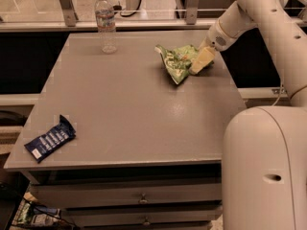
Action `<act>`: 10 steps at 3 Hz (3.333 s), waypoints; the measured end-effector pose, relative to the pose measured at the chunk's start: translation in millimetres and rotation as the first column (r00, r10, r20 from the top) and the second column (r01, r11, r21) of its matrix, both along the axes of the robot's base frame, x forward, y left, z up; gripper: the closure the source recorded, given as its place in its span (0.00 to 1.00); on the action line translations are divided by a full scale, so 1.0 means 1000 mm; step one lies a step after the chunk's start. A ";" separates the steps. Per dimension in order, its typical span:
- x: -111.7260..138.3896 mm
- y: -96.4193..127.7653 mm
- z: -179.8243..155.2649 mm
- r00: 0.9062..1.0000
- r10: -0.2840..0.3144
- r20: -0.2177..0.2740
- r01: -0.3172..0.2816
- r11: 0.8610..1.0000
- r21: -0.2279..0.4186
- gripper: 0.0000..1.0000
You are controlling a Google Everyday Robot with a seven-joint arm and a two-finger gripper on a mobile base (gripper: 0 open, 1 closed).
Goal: Move green jalapeno chip bag near rxbar blueberry
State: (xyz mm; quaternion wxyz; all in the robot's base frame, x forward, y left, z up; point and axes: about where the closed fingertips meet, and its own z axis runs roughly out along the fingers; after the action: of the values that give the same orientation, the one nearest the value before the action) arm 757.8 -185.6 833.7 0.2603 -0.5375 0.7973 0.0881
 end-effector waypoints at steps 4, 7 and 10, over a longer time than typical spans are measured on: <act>-0.014 0.002 0.101 0.976 0.073 0.206 -0.057 0.995 -0.082 1.00; -0.124 0.086 0.143 0.890 0.410 0.198 -0.424 0.905 0.033 1.00; -0.233 0.199 0.097 0.692 0.688 0.221 -0.722 0.670 0.172 1.00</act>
Offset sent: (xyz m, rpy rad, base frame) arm -0.0197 -0.0110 0.1288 -0.1291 -0.2760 0.0061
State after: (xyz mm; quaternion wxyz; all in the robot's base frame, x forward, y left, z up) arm 525.3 13.6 930.6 0.3245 -0.7719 0.4899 0.2424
